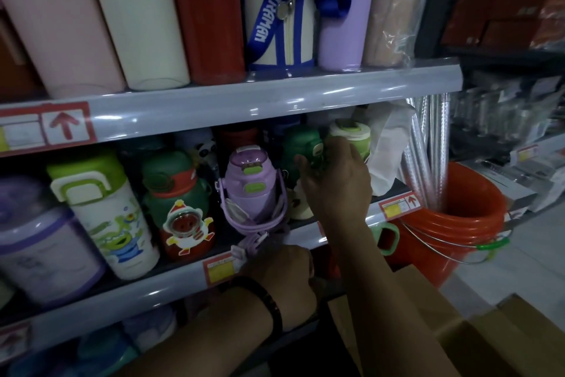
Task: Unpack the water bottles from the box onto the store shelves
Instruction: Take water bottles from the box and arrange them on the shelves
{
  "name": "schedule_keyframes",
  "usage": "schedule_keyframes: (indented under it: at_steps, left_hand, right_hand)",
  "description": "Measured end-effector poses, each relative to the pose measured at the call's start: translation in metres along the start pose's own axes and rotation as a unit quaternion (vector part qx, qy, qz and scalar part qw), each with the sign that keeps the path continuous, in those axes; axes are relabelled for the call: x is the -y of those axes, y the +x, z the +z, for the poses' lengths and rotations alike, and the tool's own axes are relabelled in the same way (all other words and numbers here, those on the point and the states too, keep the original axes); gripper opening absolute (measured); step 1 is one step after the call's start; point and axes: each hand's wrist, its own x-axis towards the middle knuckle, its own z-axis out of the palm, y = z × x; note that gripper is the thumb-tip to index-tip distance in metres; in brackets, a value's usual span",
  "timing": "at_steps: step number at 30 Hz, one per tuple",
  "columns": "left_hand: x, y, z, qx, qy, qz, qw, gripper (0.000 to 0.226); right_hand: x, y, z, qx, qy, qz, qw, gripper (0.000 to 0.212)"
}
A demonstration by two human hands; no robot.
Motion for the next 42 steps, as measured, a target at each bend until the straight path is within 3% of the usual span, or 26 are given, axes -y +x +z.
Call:
schedule_keyframes:
  at_steps: [5, 13, 24, 29, 34, 38, 42]
  left_hand:
    - [0.008, 0.001, 0.000, -0.012, -0.011, 0.005, 1.000, 0.036]
    - [0.011, 0.006, -0.002, -0.016, -0.017, 0.011, 1.000, 0.034]
    - [0.012, 0.008, -0.005, -0.015, -0.029, -0.004, 0.999, 0.028]
    - [0.008, 0.014, -0.005, -0.044, -0.044, -0.009, 0.998, 0.032]
    - [-0.007, 0.023, -0.015, -0.090, -0.119, 0.024, 0.989, 0.022]
    - [-0.027, 0.036, -0.018, -0.113, -0.225, 0.046, 0.967, 0.030]
    - [-0.039, 0.047, -0.018, -0.095, -0.288, 0.054, 0.951, 0.065]
  right_hand:
    - [-0.002, 0.005, -0.005, 0.032, 0.041, 0.001, 0.999, 0.037]
    - [0.005, 0.010, -0.019, 0.073, -0.022, 0.012, 0.997, 0.041]
    - [0.004, 0.010, -0.025, 0.067, -0.028, -0.004, 0.997, 0.046]
    - [-0.004, 0.008, -0.031, 0.025, 0.020, -0.013, 0.999, 0.044]
    - [-0.036, 0.019, -0.038, -0.055, 0.065, 0.083, 0.993, 0.023]
    - [-0.064, 0.026, -0.038, -0.025, 0.114, 0.171, 0.978, 0.049]
    - [-0.079, 0.026, -0.033, 0.012, 0.153, 0.207, 0.966, 0.057]
